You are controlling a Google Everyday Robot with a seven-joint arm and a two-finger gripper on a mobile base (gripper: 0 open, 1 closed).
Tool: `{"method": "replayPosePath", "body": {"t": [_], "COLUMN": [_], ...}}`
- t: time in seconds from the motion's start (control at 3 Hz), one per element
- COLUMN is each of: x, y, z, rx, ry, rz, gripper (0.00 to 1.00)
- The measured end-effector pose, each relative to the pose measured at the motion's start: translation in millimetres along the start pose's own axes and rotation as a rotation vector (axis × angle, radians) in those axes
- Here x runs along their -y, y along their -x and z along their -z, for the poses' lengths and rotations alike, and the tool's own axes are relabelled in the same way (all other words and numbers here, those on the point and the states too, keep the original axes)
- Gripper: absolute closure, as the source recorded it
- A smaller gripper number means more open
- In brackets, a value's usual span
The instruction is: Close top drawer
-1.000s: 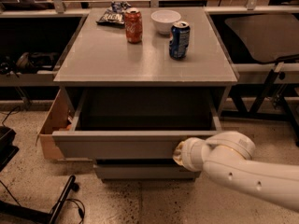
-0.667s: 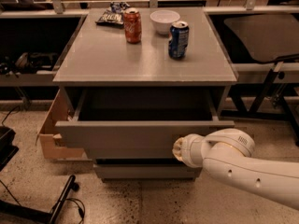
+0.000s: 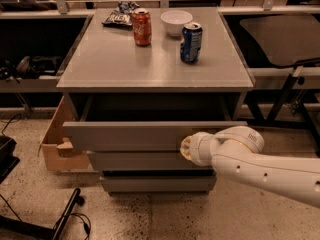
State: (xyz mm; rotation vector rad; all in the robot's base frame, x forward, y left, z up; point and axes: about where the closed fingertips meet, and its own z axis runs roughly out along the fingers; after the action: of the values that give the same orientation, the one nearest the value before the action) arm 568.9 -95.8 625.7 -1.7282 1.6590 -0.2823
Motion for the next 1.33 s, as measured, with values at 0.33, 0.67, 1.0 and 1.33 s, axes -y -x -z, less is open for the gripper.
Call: {"method": "replayPosePath", "body": {"t": [0.33, 0.67, 1.0, 1.33], "x": [23, 22, 40, 54], "y": [4, 4, 8, 11], "z": [-14, -13, -25, -38], "rx": [0.019, 0.019, 0.034, 0.047], "ry": [-0.027, -0.027, -0.046, -0.057], "rz": [0.034, 0.034, 0.061, 0.075], "gripper": [1.0, 1.0, 1.0, 1.0]}}
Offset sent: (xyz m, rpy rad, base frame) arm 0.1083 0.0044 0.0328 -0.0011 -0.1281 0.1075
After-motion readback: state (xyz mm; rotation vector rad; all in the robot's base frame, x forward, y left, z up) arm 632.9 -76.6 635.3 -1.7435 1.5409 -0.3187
